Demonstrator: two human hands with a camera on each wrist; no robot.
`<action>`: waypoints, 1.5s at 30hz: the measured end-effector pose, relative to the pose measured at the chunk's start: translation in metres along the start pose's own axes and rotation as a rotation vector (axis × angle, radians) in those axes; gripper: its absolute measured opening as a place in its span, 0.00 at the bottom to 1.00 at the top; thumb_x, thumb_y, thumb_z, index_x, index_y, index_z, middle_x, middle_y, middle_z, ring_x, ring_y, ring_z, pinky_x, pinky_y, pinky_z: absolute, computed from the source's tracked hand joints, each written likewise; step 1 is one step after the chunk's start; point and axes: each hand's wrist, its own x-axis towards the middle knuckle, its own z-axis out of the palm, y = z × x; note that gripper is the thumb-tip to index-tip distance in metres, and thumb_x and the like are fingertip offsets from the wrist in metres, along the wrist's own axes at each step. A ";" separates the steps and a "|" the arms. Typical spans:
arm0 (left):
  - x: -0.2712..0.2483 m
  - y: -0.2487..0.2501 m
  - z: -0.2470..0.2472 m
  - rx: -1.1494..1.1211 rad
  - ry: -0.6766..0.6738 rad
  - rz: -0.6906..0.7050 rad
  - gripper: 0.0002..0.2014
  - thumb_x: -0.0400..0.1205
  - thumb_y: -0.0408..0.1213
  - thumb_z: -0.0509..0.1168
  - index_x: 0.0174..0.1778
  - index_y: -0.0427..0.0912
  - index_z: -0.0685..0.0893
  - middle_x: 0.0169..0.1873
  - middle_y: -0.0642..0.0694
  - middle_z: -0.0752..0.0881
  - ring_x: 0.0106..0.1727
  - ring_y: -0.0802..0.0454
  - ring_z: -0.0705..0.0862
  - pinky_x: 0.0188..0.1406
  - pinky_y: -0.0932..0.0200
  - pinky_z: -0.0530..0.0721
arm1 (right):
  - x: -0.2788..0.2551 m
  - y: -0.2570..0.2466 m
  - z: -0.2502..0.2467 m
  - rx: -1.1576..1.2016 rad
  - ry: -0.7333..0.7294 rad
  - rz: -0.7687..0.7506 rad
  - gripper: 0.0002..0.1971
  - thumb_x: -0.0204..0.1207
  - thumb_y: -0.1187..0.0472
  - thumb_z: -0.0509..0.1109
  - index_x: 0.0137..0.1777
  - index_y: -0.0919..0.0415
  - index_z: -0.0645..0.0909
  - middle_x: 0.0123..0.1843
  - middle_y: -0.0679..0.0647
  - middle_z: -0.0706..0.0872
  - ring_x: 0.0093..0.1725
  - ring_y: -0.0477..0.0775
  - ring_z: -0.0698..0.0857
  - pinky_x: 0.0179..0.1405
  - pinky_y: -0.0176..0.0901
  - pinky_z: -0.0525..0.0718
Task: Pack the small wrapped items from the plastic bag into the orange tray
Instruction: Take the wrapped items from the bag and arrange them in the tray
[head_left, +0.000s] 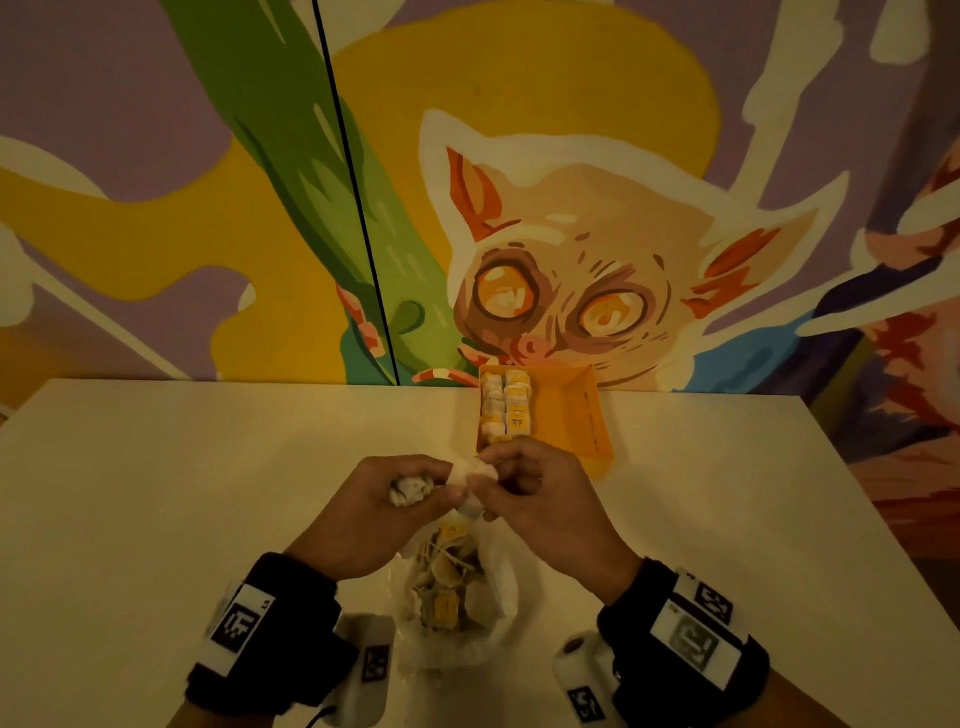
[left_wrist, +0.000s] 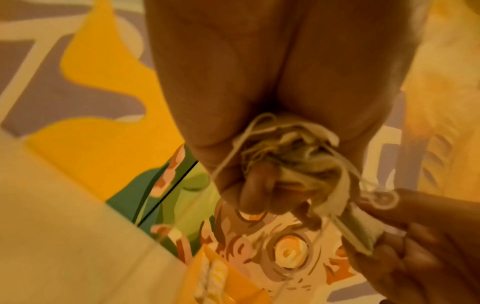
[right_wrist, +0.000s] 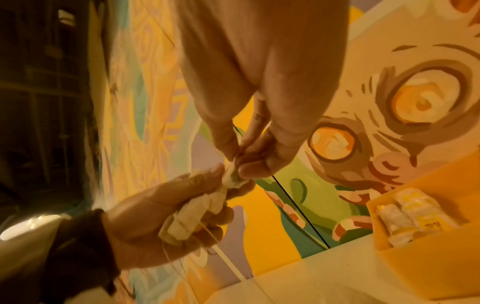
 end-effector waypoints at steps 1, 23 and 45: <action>0.000 -0.001 0.002 -0.046 0.004 -0.024 0.06 0.80 0.32 0.68 0.47 0.36 0.90 0.34 0.55 0.91 0.33 0.66 0.85 0.35 0.73 0.79 | 0.000 -0.003 0.000 0.060 -0.019 0.024 0.08 0.73 0.67 0.77 0.51 0.58 0.85 0.33 0.49 0.87 0.33 0.53 0.89 0.38 0.46 0.89; 0.045 -0.021 0.021 -0.515 0.270 -0.527 0.09 0.86 0.32 0.61 0.51 0.35 0.87 0.38 0.42 0.88 0.29 0.54 0.81 0.21 0.65 0.77 | 0.063 0.005 -0.044 -0.063 -0.149 0.054 0.08 0.73 0.67 0.76 0.41 0.55 0.81 0.39 0.45 0.84 0.33 0.44 0.84 0.33 0.41 0.85; 0.057 -0.069 0.004 -0.544 0.372 -0.613 0.09 0.84 0.34 0.63 0.46 0.35 0.87 0.37 0.40 0.86 0.36 0.43 0.78 0.33 0.52 0.76 | 0.207 0.116 -0.061 -1.037 -0.351 0.386 0.12 0.77 0.72 0.69 0.59 0.65 0.86 0.68 0.63 0.81 0.65 0.62 0.82 0.56 0.41 0.80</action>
